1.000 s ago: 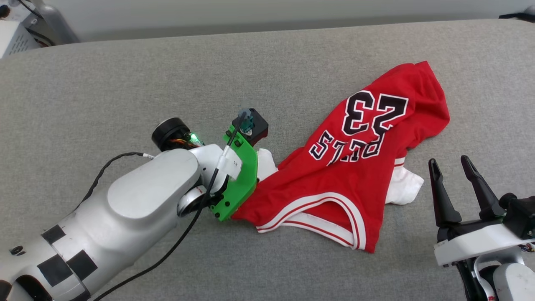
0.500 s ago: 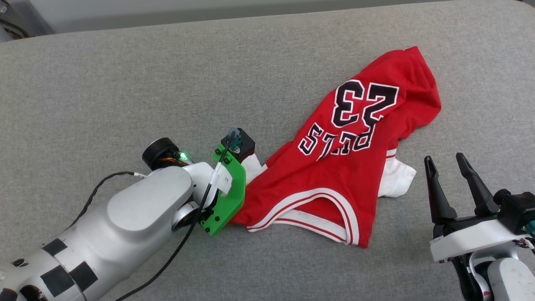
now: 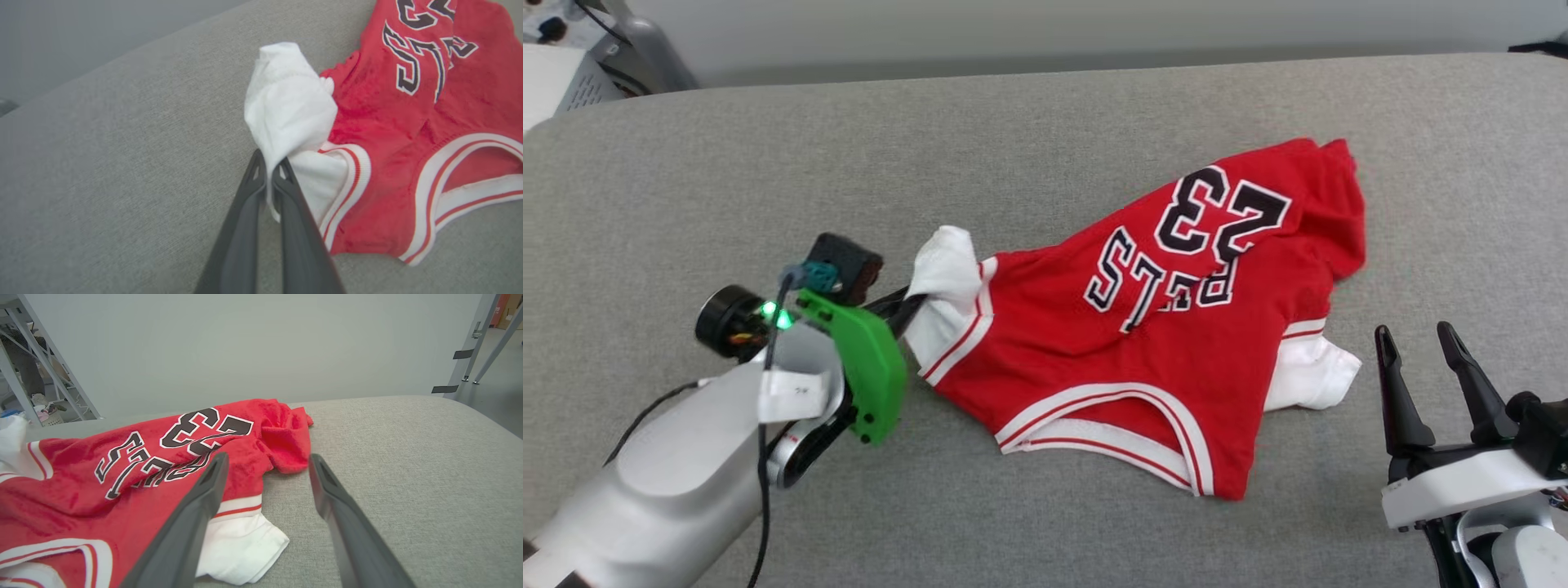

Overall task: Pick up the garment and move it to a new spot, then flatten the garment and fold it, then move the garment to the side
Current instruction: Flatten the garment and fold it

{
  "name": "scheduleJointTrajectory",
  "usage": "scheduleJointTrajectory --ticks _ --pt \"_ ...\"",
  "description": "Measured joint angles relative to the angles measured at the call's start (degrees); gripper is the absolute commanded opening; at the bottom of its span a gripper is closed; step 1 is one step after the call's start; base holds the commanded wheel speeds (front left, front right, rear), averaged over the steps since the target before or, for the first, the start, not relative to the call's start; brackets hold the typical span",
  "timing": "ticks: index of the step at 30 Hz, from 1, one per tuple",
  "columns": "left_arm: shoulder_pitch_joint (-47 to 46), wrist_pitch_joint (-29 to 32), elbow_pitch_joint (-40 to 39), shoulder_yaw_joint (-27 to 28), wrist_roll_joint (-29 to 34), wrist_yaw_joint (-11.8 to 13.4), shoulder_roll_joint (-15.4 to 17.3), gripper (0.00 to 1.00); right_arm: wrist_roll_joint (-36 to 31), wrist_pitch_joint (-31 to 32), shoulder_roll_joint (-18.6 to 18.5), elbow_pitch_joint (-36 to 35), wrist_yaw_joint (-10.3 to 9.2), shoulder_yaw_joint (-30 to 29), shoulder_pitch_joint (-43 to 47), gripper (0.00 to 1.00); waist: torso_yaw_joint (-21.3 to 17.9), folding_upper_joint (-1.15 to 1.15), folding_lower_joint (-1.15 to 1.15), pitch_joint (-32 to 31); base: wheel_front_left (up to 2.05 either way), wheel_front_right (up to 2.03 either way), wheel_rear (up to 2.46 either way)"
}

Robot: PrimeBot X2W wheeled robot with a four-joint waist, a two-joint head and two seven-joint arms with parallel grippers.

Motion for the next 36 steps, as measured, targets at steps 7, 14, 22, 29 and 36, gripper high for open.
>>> scheduleJointTrajectory --ticks 7,14,22,29,36 --pt "8.3 -6.3 -2.5 3.9 -3.2 6.8 6.3 0.0 -0.5 0.0 -0.1 -0.2 0.0 -0.5 0.6 1.0 2.2 0.0 0.0 -0.8 0.0 0.0 0.0" --pt "15.0 -12.0 5.1 7.3 -7.1 10.2 8.8 0.0 -1.1 0.1 -0.5 -0.2 0.0 -1.2 0.6 1.0 1.9 0.0 0.0 0.6 0.0 0.0 0.0" --pt "16.1 -15.6 11.8 7.1 -7.7 9.1 4.4 1.0 -1.5 2.0 -1.6 -1.4 0.0 -1.4 0.5 1.0 2.3 0.0 0.0 -0.3 0.0 0.0 0.0" --pt "16.9 -19.5 11.3 11.7 -4.4 12.0 2.7 1.0 -1.0 5.5 -6.2 -6.3 0.0 -2.5 -1.7 1.0 3.4 0.0 0.0 -2.9 0.0 0.0 0.0" --pt "25.2 -19.5 -3.0 26.3 10.4 18.4 -0.9 1.0 0.4 15.1 -14.3 -13.4 0.0 0.0 -8.4 1.0 5.6 0.0 0.0 -4.7 0.0 0.0 0.0"
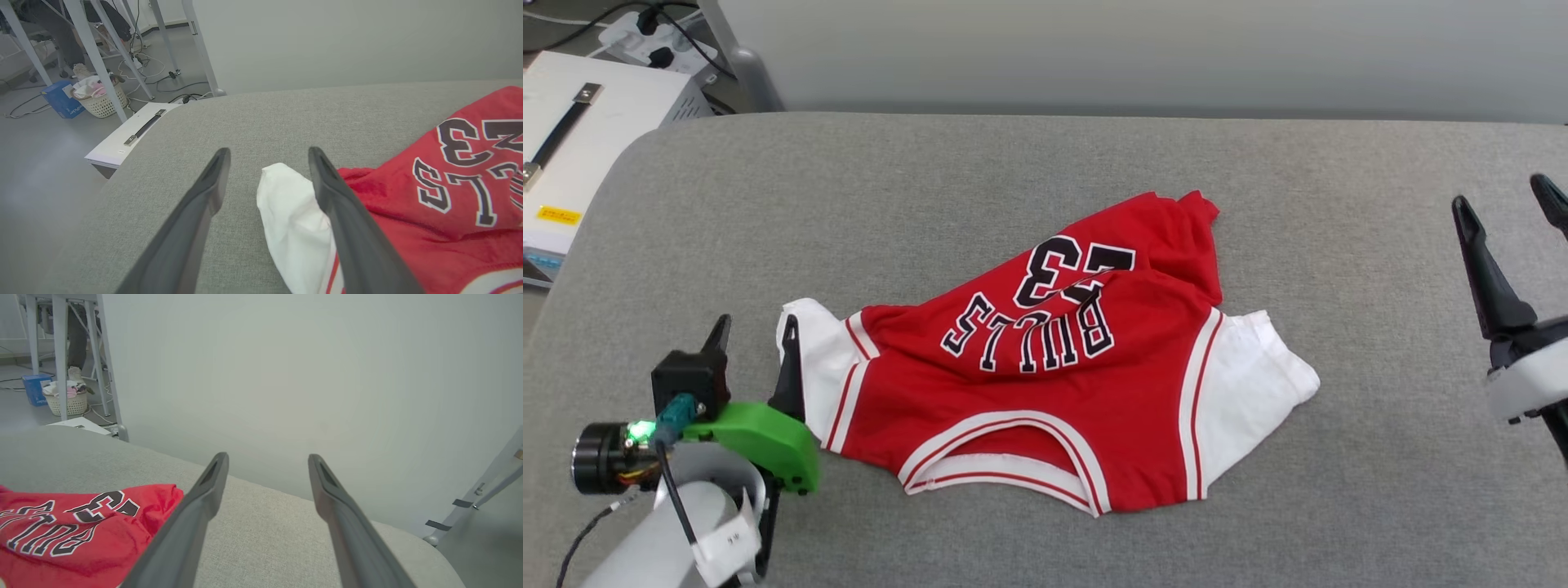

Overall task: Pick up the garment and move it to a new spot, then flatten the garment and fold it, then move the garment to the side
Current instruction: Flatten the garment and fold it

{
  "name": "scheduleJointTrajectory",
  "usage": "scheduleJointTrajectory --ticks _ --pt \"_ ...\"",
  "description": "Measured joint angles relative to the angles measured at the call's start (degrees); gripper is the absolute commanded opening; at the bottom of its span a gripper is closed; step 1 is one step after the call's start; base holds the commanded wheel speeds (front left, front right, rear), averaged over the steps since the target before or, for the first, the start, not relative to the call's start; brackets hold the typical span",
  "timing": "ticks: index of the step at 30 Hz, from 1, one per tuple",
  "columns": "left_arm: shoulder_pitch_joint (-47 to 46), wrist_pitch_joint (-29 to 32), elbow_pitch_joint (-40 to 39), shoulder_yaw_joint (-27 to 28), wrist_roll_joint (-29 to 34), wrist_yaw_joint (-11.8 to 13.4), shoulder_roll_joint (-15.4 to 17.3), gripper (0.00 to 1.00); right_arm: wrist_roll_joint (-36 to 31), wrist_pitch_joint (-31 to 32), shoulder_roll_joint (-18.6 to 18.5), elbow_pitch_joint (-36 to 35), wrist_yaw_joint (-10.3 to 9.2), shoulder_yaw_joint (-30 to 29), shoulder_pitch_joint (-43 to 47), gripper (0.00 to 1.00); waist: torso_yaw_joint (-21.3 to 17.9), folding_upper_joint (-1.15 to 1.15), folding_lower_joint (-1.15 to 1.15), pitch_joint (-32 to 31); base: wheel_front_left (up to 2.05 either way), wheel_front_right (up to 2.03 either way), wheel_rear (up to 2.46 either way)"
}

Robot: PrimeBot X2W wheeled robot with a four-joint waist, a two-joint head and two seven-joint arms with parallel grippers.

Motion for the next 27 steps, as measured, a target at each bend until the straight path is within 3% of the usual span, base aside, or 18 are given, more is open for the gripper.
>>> scheduleJointTrajectory --ticks 3,10,14,20,27 --pt "4.6 0.0 -4.5 4.4 5.1 0.9 -2.2 1.0 2.8 7.3 -4.0 -0.9 0.0 4.3 -3.2 1.0 0.7 0.0 0.0 -0.5 0.0 0.0 0.0" --pt "11.3 0.0 -11.5 13.6 15.8 0.8 -8.3 1.0 15.6 31.3 -12.7 1.5 0.0 17.5 -9.7 1.0 2.4 0.0 0.0 -0.8 0.0 0.0 0.0" --pt "13.5 0.0 -13.6 17.0 20.0 -1.1 -12.0 1.0 21.1 40.9 -14.1 5.8 0.0 22.0 -11.7 1.0 2.9 0.0 0.0 0.0 0.0 0.0 0.0" --pt "13.9 0.0 -15.8 19.9 25.8 -4.3 -17.4 1.0 22.8 43.7 -12.0 15.3 0.0 26.2 -16.3 1.0 3.8 0.0 0.0 2.4 0.0 0.0 0.0" --pt "13.8 0.0 -15.2 22.9 29.8 -8.3 -22.2 1.0 22.8 40.8 -8.7 27.6 0.0 32.6 -20.2 1.0 5.5 0.0 0.0 5.4 0.0 0.0 0.0"
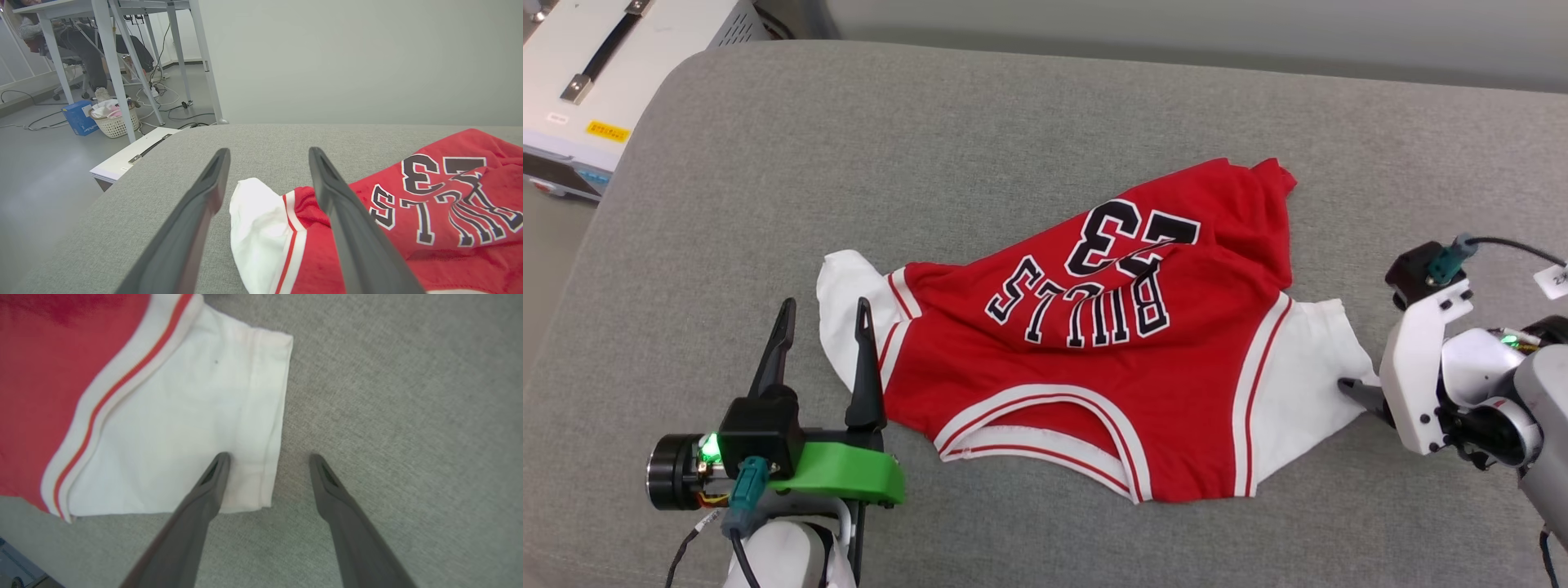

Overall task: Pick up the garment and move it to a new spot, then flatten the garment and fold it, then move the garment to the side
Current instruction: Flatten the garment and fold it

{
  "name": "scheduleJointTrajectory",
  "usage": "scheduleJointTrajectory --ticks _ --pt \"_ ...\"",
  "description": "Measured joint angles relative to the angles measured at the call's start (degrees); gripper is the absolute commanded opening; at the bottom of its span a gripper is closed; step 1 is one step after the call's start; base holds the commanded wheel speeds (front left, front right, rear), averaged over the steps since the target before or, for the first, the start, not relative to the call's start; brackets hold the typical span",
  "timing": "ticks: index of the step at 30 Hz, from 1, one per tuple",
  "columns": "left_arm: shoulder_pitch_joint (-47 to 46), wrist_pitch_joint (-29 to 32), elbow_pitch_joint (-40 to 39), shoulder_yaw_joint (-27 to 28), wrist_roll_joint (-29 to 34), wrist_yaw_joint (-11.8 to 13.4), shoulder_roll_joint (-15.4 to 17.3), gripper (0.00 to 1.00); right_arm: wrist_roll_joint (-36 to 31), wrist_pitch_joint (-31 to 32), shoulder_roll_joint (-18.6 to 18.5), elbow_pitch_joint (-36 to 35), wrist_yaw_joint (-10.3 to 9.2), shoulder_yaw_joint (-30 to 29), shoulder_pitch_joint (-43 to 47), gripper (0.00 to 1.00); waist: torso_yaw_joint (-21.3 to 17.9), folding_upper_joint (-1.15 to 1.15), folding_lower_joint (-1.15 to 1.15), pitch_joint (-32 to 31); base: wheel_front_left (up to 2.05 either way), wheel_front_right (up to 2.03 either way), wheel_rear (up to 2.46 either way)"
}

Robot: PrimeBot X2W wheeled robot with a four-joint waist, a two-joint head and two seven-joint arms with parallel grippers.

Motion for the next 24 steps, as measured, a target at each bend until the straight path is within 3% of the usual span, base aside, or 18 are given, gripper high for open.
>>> scheduleJointTrajectory --ticks 4,5,7,15,18,24 --pt "-0.1 0.0 0.8 1.8 1.5 -2.0 -2.1 1.0 1.1 -1.9 0.2 4.4 -0.01 3.7 -0.5 1.0 1.2 0.0 0.0 0.9 0.0 0.0 0.0" --pt "0.0 0.0 1.0 2.2 1.8 -2.4 -2.4 1.0 1.8 -2.4 -0.1 4.5 -0.04 4.5 -0.8 0.79 1.4 0.0 0.0 1.0 0.0 0.0 0.0" --pt "0.0 0.0 1.1 3.4 2.8 -3.1 -3.1 1.0 2.7 -5.4 -0.9 4.4 -0.05 6.3 -1.3 0.0 1.5 0.0 0.0 1.0 0.0 0.0 0.0" --pt "1.3 0.0 1.8 6.5 5.0 -5.6 -5.0 1.0 5.7 -19.4 -4.0 -0.9 0.0 8.3 -0.2 0.0 0.3 0.0 0.0 -1.6 0.0 0.0 0.0" --pt "2.4 0.0 1.8 7.5 5.9 -6.4 -5.8 1.0 7.3 -23.0 -7.1 -5.5 0.0 4.8 3.6 0.0 -0.7 0.0 0.0 -3.1 0.0 0.0 0.0" --pt "4.2 0.0 1.5 9.1 7.1 -7.4 -6.7 1.0 9.5 -24.4 -11.9 -11.9 0.0 -6.5 15.4 0.0 -3.4 0.0 0.0 -4.4 0.0 0.0 0.0"
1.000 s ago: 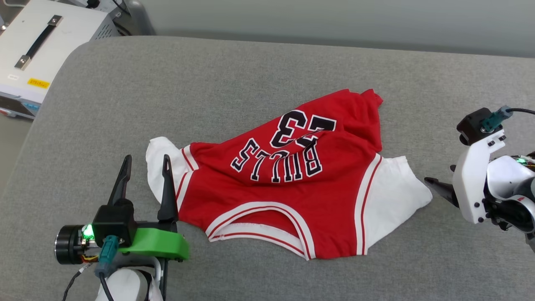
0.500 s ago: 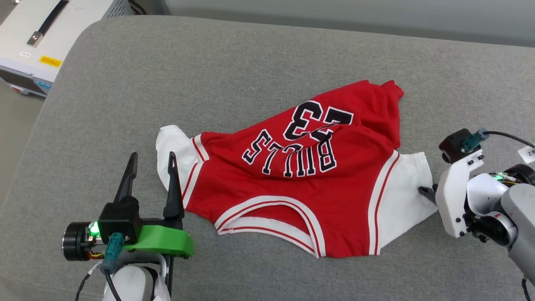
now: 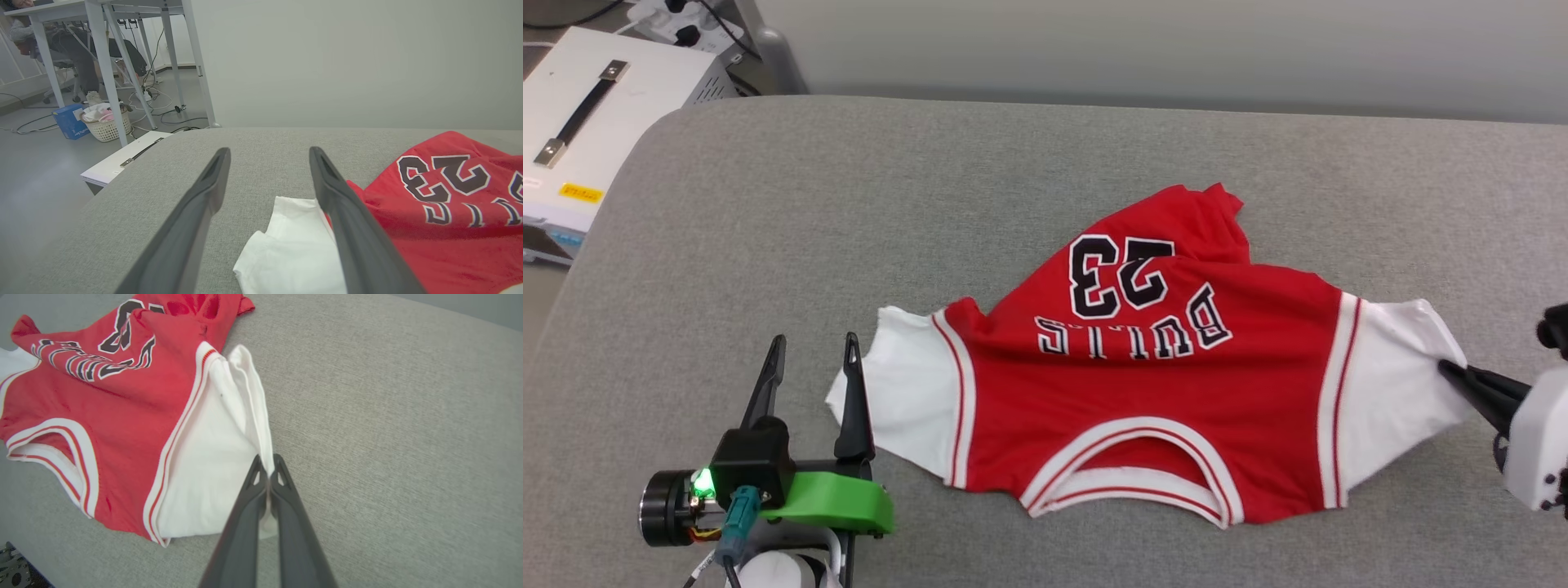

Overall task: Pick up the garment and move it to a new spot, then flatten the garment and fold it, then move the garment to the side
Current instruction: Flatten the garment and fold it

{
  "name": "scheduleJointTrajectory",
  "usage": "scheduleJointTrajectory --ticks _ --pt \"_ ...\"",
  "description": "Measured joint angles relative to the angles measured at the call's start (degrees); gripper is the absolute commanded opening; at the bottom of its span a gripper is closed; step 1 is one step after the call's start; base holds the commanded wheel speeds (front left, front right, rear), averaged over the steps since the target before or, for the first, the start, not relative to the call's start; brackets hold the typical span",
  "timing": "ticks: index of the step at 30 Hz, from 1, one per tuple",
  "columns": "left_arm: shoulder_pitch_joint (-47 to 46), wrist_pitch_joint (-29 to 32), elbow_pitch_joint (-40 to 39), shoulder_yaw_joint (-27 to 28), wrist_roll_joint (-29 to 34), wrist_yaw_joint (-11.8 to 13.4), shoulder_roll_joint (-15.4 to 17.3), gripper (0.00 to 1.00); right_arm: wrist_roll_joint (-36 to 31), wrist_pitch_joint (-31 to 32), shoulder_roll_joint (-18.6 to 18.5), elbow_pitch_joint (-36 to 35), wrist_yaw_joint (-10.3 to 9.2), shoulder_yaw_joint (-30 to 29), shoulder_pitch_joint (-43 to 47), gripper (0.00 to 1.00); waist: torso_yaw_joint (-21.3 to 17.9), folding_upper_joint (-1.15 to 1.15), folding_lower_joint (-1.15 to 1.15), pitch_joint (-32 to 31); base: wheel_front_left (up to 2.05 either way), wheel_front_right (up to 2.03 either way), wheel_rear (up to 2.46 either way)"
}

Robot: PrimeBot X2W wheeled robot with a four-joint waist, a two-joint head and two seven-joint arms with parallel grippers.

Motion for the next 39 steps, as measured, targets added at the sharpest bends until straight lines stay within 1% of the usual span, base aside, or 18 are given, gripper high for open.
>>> scheduleJointTrajectory --ticks 3,8,11,15,17,19,22,24,26,28,33,36,37,38,39 --pt "0.3 0.0 -0.2 0.7 0.2 -0.4 -0.5 1.0 0.0 0.0 -1.0 -1.8 0.0 -6.9 6.0 0.0 -1.3 0.0 0.0 -0.2 0.0 0.0 0.0" --pt "0.3 0.0 -0.4 1.1 0.9 -1.0 -1.1 1.0 -1.1 1.6 -0.8 -5.4 0.0 -17.7 13.5 0.0 -3.0 0.0 0.0 0.1 0.0 0.0 0.0" --pt "0.3 0.0 -0.5 1.3 1.2 -1.5 -1.3 1.0 -2.2 3.8 0.9 -8.2 0.0 -23.5 15.2 0.0 -3.3 0.0 0.0 0.9 0.0 0.0 0.0" --pt "-0.1 0.0 -0.5 1.3 1.6 -2.1 -1.6 1.0 -4.5 7.6 3.1 -10.3 0.0 -27.5 14.4 0.0 -3.1 0.0 0.0 2.2 0.0 0.0 0.0" --pt "-0.8 0.0 -0.4 1.1 1.7 -2.4 -1.8 1.0 -7.0 10.0 3.7 -9.9 0.0 -27.8 12.1 0.0 -2.8 0.0 0.0 3.2 0.0 0.0 0.0" --pt "-1.7 0.0 -0.3 1.0 1.7 -2.7 -2.1 1.0 -8.0 11.9 4.5 -8.2 0.0 -27.5 8.6 0.0 -2.4 0.0 0.0 4.1 0.0 0.0 0.0" --pt "-3.0 0.0 -0.2 0.7 1.7 -3.0 -2.4 1.0 -9.9 14.3 5.8 -3.1 0.0 -25.6 2.3 0.0 -1.4 0.0 0.0 5.5 0.0 0.0 0.0" --pt "-3.8 0.0 -0.2 0.5 1.7 -3.0 -2.5 1.0 -11.6 15.0 6.7 1.9 0.0 -23.9 -2.4 0.0 -0.7 0.0 0.0 6.6 0.0 0.0 0.0" --pt "-4.4 0.0 -0.2 0.3 1.8 -3.1 -2.6 1.0 -13.3 15.0 7.8 6.6 0.0 -22.5 -6.4 0.0 0.1 0.0 0.0 7.5 0.0 0.0 0.0" --pt "-5.0 0.0 -0.1 0.1 1.9 -3.1 -2.8 1.0 -14.6 14.3 9.6 11.9 0.0 -20.8 -10.3 0.0 1.0 0.0 0.0 8.5 0.0 0.0 0.0" --pt "-5.6 0.0 0.2 -0.1 1.9 -3.1 -2.9 1.0 -16.7 12.3 14.1 22.2 0.0 -15.6 -15.3 0.0 2.9 0.0 0.0 10.2 0.0 0.0 0.0" --pt "-5.6 0.0 0.5 -0.1 1.9 -3.1 -3.0 1.0 -16.7 10.6 14.2 25.6 -0.04 -13.6 -16.9 0.0 3.7 0.0 0.0 10.6 0.0 0.0 0.0" --pt "-5.6 0.0 0.6 -0.1 1.9 -3.1 -3.0 1.0 -16.7 9.1 14.0 26.2 -0.04 -12.7 -17.2 0.24 3.8 0.0 0.0 10.6 0.0 0.0 0.0" --pt "-5.6 0.0 0.7 0.0 1.9 -3.1 -3.0 1.0 -16.7 7.3 13.7 26.7 -0.04 -11.9 -17.3 0.35 3.8 0.0 0.0 10.4 0.0 0.0 0.0" --pt "-5.6 0.0 0.8 0.1 1.9 -3.1 -3.1 1.0 -16.6 5.7 13.6 27.1 -0.04 -11.5 -17.3 1.0 3.8 0.0 0.0 10.3 0.0 0.0 0.0"
